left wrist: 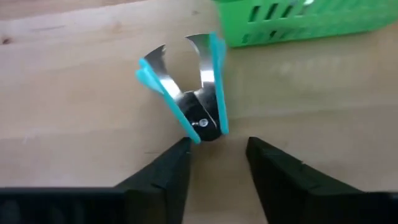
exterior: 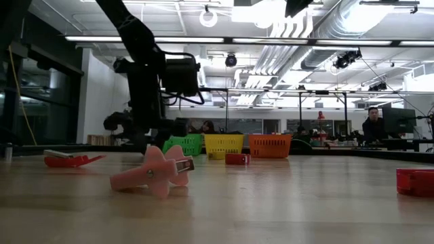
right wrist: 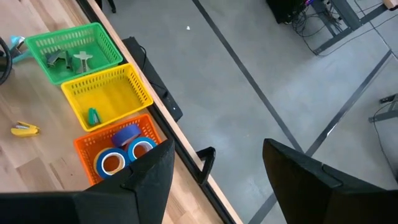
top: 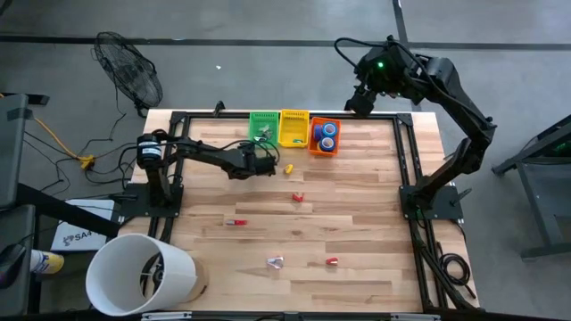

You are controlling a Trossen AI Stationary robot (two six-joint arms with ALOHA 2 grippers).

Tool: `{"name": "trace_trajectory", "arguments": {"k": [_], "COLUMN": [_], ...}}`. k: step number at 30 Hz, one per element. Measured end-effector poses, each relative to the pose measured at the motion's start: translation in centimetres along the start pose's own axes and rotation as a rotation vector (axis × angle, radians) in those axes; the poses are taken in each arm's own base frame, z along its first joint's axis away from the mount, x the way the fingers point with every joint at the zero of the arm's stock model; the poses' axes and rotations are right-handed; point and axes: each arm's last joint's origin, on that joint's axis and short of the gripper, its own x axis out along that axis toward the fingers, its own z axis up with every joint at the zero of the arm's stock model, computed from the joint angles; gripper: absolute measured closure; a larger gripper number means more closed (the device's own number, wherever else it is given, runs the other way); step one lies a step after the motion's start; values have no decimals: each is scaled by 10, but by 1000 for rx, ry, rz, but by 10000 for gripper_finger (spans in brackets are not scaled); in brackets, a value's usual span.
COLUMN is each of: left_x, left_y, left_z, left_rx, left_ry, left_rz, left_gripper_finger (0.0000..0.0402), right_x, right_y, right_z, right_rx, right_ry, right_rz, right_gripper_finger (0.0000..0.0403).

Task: Pick and place Stapler, Stapler remover, tape
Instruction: Put the light blue staple remover into the green bin

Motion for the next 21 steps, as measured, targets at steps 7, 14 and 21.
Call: {"name": "trace_trajectory", "arguments": {"k": [7, 14, 21], "left_x": [0, -1, -11], "left_y": [-1, 0, 10], "left_z": [-1, -3, -2], "left_rx": [104, 256, 358], "left_ry": [38, 99, 178], "left_rz": [-15, -35, -20], "left_gripper_finger": [335, 394, 399], "right_x": [0, 0, 0], "right_y": [0, 0, 0], "right_z": [0, 1, 1], "right_rx": [-6, -27, -55], "right_ry": [0, -5, -6], "right_rz": [0, -1, 3], "right_gripper_finger": [167, 167, 167]}}
